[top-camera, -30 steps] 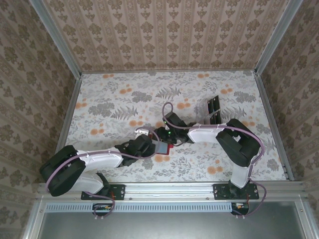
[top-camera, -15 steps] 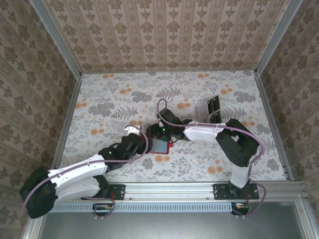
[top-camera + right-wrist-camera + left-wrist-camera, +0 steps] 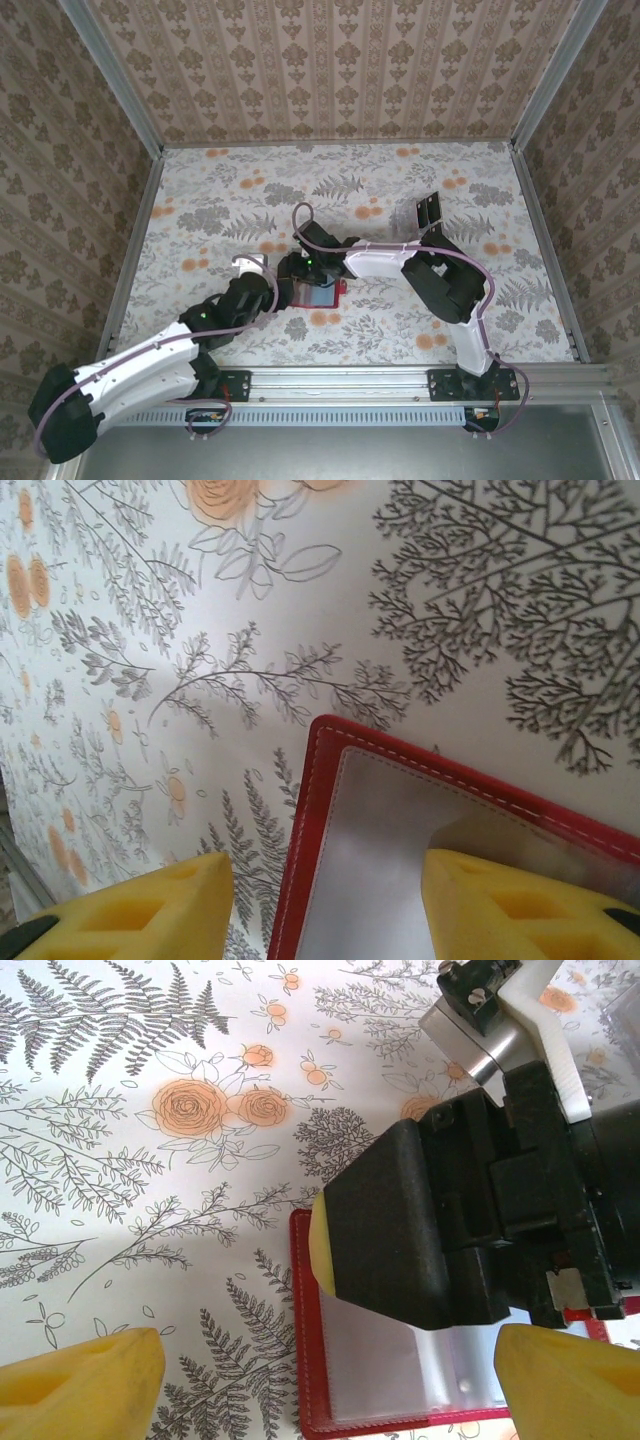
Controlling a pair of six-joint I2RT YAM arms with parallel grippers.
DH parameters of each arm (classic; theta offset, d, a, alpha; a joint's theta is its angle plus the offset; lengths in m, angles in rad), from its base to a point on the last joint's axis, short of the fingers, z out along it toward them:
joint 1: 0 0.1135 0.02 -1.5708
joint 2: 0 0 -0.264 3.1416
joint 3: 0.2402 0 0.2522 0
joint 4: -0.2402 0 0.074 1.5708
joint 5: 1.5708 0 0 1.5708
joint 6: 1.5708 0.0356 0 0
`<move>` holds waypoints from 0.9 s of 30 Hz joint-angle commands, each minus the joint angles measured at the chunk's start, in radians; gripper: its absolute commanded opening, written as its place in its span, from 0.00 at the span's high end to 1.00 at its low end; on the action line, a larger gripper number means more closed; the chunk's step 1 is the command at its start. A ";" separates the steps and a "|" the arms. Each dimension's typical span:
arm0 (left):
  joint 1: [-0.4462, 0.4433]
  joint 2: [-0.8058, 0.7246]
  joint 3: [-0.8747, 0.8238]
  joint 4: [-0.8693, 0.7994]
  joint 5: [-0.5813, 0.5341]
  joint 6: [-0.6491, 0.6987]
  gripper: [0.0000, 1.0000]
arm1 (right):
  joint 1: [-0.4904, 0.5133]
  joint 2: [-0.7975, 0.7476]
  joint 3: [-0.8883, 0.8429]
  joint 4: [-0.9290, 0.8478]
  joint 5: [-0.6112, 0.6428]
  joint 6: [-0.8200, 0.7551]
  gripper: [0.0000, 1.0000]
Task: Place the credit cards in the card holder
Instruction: Flip over the card slot on the card holder, then pick up the credit card from the storage box.
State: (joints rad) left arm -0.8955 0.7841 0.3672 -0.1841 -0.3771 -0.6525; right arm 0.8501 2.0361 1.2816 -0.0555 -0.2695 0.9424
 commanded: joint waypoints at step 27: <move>0.155 0.129 0.162 -0.130 0.181 0.111 0.00 | -0.248 -0.496 -0.019 -0.691 0.490 -0.370 0.48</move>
State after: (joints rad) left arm -0.7624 0.8936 0.4973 -0.2661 -0.2249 -0.5945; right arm 0.6102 1.5623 1.2949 -0.5976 0.0940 0.6460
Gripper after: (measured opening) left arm 0.997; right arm 0.522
